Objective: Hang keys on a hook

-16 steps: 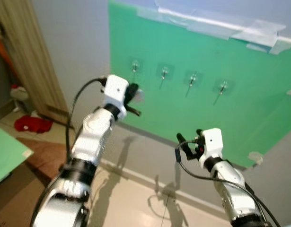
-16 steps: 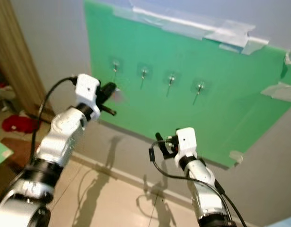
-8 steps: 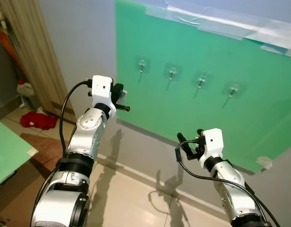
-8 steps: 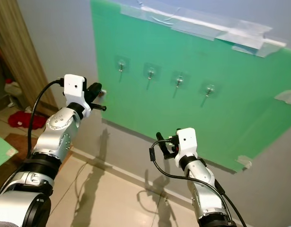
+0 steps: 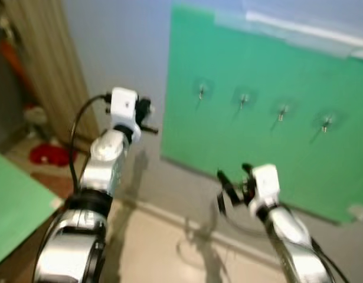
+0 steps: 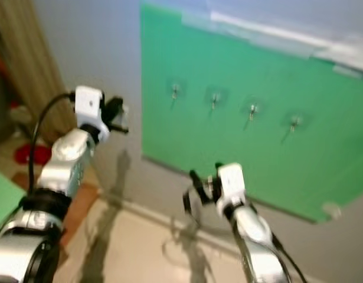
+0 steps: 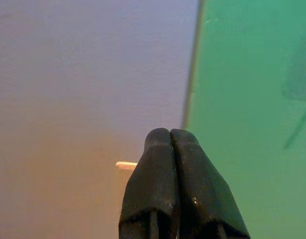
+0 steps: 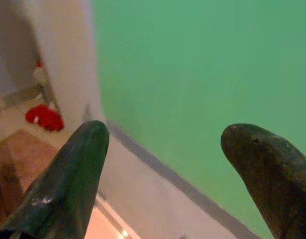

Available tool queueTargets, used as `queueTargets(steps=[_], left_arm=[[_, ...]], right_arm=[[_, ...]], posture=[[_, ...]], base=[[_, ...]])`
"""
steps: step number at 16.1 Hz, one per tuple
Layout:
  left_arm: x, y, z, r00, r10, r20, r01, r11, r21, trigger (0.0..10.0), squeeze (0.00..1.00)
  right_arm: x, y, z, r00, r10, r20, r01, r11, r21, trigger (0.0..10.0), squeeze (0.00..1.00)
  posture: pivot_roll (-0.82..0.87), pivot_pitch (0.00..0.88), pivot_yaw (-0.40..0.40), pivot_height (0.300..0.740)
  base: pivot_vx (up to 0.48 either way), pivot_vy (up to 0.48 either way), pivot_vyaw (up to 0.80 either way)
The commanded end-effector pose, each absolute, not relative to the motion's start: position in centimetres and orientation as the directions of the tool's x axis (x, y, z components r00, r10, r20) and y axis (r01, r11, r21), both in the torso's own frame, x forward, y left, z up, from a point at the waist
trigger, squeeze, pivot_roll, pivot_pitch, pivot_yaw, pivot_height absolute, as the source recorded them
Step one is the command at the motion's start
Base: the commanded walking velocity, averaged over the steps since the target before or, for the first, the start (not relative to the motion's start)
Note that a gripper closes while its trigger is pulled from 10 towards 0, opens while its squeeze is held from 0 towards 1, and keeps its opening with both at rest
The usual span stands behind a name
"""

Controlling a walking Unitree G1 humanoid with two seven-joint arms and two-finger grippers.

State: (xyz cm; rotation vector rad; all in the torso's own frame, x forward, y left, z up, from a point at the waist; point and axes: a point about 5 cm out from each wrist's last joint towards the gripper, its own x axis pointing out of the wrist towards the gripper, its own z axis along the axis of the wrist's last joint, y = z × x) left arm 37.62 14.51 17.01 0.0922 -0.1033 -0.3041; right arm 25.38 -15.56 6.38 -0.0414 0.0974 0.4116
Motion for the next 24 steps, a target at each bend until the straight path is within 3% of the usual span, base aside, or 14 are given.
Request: queueTargets(steps=[1, 5, 8, 24], left_arm=[[37.7, 13.3, 17.4, 0.933, -0.35, 0.085, 0.335, 0.93, 0.15, 0.0, 0.4], [38.0, 12.0, 17.3, 0.909, -0.415, 0.04, 0.399, 0.893, 0.208, 0.0, 0.39], [38.2, 11.7, 17.5, 0.905, -0.422, 0.047, 0.404, 0.891, 0.207, 0.0, 0.4], [40.1, 12.4, 19.7, 0.94, -0.338, 0.05, 0.317, 0.916, 0.247, 0.0, 0.4]], right_arm=[[24.8, -15.6, 6.7, 0.902, 0.419, -0.104, -0.423, 0.906, -0.027, 10.0, 0.0], [24.3, -15.6, 6.4, 0.909, 0.399, -0.121, -0.403, 0.915, -0.005, 10.0, 0.0], [24.1, -15.5, 6.4, 0.913, 0.388, -0.129, -0.393, 0.92, -0.01, 10.0, 0.0], [24.4, -15.8, 5.2, 0.912, 0.378, -0.158, -0.383, 0.924, -0.001, 10.0, 0.0]], posture=[[-0.05, 0.0, -0.045, 0.722], [-0.07, 0.0, -0.025, 0.722], [-0.07, 0.0, -0.017, 0.722], [-0.07, 0.0, -0.014, 0.722]], base=[[0.0, 0.0, 0.0], [0.0, 0.0, 0.0], [0.0, 0.0, -0.68], [0.0, 0.0, 0.0]])
